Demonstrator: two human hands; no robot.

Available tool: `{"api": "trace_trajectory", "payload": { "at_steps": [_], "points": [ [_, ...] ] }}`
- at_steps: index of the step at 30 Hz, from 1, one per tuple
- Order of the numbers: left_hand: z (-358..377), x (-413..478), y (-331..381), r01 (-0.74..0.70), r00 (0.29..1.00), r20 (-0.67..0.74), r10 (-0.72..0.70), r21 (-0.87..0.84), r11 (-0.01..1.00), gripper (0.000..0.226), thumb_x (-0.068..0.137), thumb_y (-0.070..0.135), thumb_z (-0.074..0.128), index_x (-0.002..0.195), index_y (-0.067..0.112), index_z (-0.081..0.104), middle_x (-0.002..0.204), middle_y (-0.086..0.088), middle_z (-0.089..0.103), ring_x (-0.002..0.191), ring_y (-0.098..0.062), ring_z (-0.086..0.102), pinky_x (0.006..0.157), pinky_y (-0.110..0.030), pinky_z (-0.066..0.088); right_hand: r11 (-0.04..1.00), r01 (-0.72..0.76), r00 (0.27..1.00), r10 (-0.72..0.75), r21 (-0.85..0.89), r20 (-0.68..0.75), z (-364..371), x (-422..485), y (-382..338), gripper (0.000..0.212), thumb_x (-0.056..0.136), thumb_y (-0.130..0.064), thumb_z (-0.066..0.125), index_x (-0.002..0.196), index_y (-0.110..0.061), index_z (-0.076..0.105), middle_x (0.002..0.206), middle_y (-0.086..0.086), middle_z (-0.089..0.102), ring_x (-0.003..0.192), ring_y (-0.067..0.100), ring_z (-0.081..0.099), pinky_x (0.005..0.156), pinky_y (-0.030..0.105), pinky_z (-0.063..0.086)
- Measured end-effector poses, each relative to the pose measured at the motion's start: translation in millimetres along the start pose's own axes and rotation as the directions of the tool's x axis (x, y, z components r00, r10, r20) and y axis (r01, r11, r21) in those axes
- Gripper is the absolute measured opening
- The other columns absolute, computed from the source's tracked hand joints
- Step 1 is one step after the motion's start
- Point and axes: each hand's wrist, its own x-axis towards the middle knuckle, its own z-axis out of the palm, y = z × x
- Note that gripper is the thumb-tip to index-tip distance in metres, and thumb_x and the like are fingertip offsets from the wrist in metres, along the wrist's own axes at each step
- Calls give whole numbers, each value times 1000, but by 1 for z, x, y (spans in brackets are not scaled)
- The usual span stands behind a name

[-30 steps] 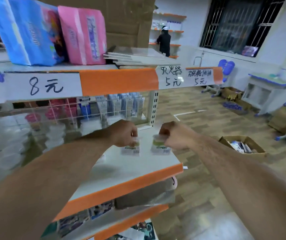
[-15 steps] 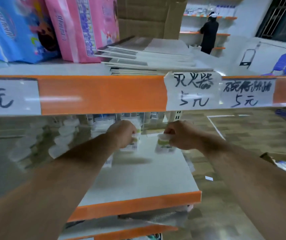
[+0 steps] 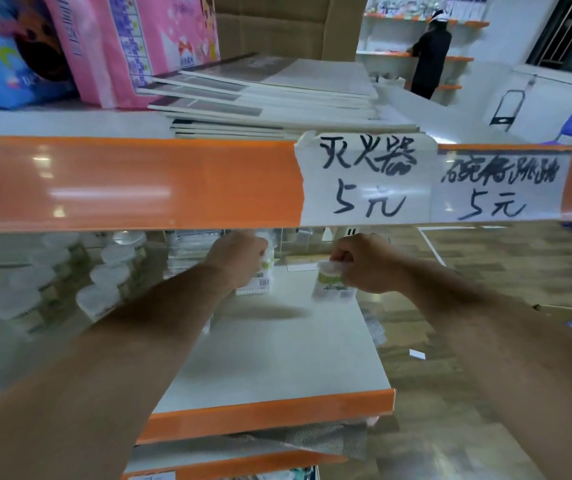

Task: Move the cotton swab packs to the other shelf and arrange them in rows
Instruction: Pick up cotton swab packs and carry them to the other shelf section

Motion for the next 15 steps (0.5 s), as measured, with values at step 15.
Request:
{"api": "trace_trajectory", "payload": {
  "at_steps": [15],
  "points": [
    [-1, 2, 7, -109, 993, 58, 105, 59, 992, 11, 89, 7, 65, 95, 16, 64, 82, 2, 54, 77, -16, 54, 63, -26, 39, 999, -31, 1000, 31, 31, -3, 7, 0, -8, 10, 87, -23, 64, 82, -31, 61, 80, -14, 60, 71, 6, 57, 51, 20, 40]
  ]
}}
